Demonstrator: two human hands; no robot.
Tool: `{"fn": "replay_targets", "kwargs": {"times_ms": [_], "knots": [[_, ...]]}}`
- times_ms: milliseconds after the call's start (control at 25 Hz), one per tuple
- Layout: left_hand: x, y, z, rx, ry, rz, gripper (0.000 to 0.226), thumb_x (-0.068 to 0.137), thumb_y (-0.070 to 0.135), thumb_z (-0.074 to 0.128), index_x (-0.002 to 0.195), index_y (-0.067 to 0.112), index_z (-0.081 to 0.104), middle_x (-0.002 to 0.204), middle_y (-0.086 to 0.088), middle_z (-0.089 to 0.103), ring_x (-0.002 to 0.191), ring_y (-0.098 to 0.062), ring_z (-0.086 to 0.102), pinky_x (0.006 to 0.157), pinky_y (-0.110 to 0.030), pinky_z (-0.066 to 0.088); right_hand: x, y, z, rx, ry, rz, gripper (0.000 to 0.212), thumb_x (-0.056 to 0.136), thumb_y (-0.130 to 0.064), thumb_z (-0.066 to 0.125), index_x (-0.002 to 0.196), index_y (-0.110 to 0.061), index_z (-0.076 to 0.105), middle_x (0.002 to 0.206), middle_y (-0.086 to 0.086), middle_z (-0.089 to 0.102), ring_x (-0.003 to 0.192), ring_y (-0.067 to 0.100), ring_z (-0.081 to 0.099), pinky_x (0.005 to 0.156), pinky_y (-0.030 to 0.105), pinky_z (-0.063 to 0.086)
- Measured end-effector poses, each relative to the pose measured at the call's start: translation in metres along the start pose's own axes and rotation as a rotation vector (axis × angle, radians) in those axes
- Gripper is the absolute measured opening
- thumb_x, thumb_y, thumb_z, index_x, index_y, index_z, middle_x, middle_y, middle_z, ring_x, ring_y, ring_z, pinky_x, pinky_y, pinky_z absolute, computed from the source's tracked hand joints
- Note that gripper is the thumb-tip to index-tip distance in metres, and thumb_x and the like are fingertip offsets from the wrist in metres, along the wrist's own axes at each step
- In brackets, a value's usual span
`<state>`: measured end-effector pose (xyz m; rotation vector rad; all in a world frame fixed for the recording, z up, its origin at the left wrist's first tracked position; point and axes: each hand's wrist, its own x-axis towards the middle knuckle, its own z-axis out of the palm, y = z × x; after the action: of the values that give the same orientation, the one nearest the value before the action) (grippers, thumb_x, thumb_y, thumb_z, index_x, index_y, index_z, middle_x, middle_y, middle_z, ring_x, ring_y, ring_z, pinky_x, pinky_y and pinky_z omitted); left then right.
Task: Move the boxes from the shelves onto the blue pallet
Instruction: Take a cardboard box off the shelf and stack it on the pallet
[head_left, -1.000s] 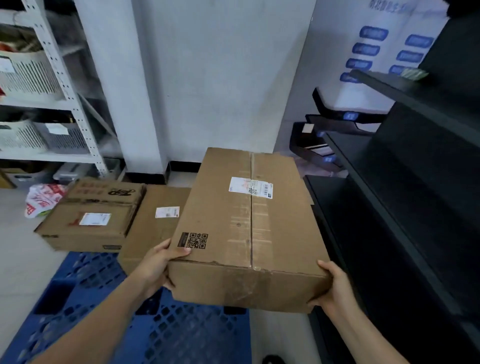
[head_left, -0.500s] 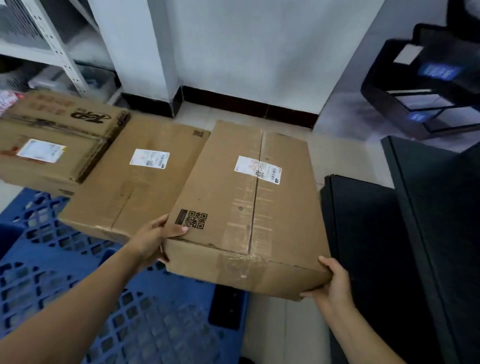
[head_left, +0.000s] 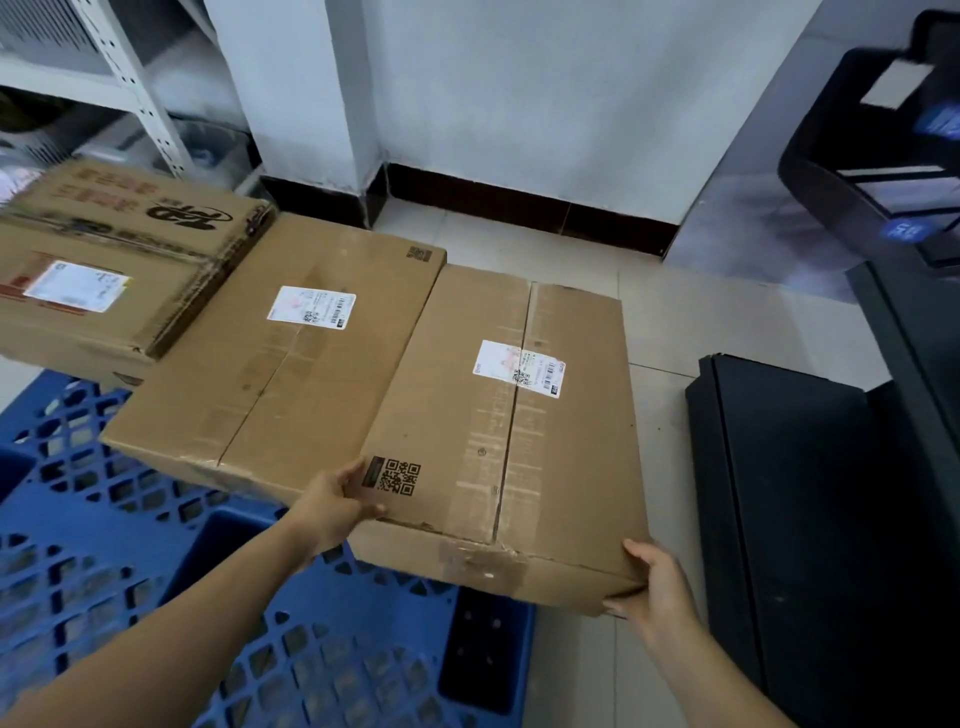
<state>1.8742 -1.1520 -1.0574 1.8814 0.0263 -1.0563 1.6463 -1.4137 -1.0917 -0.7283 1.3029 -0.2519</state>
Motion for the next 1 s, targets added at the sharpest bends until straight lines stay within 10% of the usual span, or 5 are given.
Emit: {"fn": "replay_targets", "kwargs": {"times_ms": [160,280,400,760,1000], "knots": [[-0.001,-0.017,0.01,0.258,-0.012,0.078,0.055,0.08,-0.013,0.061,0.126,0.013,0.047,0.093,0.012,0.055,0.097,-0.012,0.055,0.072,-0.012,0.048,0.005,0.027,0.005,-0.037,0.072,0.015,0.047,0.093,-0.01,0.054,0.139,-0.011,0.044,0.132,0.011,0.055,0.11,0.033,0.052,0.094,0.055,0.045],[0.016,-0.055,0.013,0.707,-0.088,0.114,0.099,0.079,0.008,0.071,0.152,0.012,0.004,0.156,-0.013,0.009,0.146,-0.031,0.012,0.111,-0.035,0.036,0.011,0.052,0.004,-0.047,0.115,0.042,0.042,0.097,-0.007,0.048,0.138,-0.007,0.044,0.138,0.016,0.051,0.105,0.03,0.049,0.091,0.049,0.043],[0.035,-0.092,0.013,1.267,-0.019,0.199,0.126,0.075,0.039,0.074,0.139,0.011,-0.031,0.138,-0.019,-0.042,0.131,-0.032,-0.033,0.118,-0.044,0.0,0.021,0.062,0.003,-0.003,0.121,0.039,0.041,0.097,-0.01,0.049,0.138,-0.01,0.045,0.139,0.015,0.05,0.108,0.031,0.049,0.095,0.052,0.042],[0.06,-0.117,0.019,1.478,0.234,0.477,0.103,0.024,0.034,0.096,0.115,-0.003,0.066,0.119,-0.03,0.062,0.107,-0.043,0.063,0.082,-0.054,0.052,0.052,0.062,-0.008,-0.223,-0.14,0.104,0.116,0.024,-0.043,0.096,0.129,-0.03,0.049,0.122,0.0,0.061,0.112,0.029,0.057,0.088,0.057,0.051],[0.054,-0.117,0.021,1.467,0.216,0.495,0.1,0.027,0.03,0.097,0.114,-0.007,0.065,0.121,-0.032,0.059,0.107,-0.045,0.062,0.073,-0.051,0.055,0.05,0.076,-0.014,-0.113,-0.133,-0.017,0.063,0.076,-0.02,0.072,0.135,-0.024,0.049,0.115,-0.003,0.064,0.105,0.021,0.059,0.096,0.051,0.047]]}}
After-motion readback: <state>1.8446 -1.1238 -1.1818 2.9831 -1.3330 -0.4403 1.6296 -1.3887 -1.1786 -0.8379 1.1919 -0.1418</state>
